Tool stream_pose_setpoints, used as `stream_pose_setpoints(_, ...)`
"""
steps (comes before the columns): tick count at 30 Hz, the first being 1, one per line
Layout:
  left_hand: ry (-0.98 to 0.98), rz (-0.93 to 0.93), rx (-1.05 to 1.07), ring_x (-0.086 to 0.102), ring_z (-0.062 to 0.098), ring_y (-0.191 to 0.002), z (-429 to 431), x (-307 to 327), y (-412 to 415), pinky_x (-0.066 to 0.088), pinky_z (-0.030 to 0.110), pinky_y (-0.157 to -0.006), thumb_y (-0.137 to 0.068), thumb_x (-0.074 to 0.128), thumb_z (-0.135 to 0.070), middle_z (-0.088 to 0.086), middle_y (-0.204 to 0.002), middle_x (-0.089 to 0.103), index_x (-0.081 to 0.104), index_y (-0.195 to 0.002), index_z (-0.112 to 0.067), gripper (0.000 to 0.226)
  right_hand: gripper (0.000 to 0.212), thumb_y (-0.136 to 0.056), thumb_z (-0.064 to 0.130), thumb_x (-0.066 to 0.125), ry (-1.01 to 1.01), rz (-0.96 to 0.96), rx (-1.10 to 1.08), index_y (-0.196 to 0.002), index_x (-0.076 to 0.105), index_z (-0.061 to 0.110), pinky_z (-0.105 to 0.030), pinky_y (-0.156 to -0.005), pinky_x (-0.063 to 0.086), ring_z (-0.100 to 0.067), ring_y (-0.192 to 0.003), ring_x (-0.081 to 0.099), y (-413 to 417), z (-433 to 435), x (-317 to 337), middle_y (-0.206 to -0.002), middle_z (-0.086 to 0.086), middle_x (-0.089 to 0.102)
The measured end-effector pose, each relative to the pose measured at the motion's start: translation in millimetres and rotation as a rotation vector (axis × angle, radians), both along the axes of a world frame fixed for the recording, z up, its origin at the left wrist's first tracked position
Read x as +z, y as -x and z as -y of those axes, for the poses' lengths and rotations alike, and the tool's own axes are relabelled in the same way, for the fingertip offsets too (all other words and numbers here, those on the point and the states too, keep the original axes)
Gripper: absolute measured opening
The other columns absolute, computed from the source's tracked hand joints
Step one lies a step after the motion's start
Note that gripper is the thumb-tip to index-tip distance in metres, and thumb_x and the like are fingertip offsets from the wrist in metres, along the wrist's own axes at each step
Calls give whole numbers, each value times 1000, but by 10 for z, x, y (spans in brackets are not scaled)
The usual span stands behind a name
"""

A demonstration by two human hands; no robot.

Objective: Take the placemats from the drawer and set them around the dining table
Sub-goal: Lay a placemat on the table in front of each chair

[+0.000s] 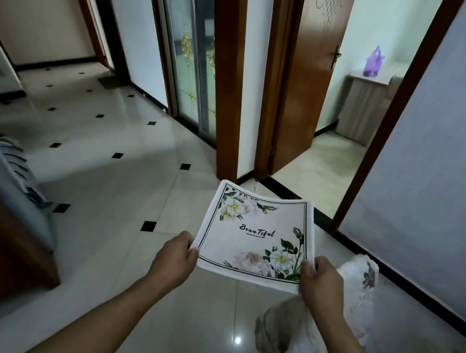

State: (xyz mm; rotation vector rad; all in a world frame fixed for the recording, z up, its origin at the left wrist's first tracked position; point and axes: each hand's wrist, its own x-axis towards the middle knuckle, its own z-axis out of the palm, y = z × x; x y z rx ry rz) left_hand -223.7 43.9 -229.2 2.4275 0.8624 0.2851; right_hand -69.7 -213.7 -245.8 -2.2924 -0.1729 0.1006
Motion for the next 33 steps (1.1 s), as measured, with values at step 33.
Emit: stream_pose_setpoints(33,27,2,-1053,53,13,-71,-131,29,-5825,37,31,-57,-92,53,-28,-3,-77,58,49,-81,-20,14,28,-93,20,52,26,5,-992,-69,47,8,-34,-54,36,-23,-53,45,-2928,65,-47,-58,-11,49)
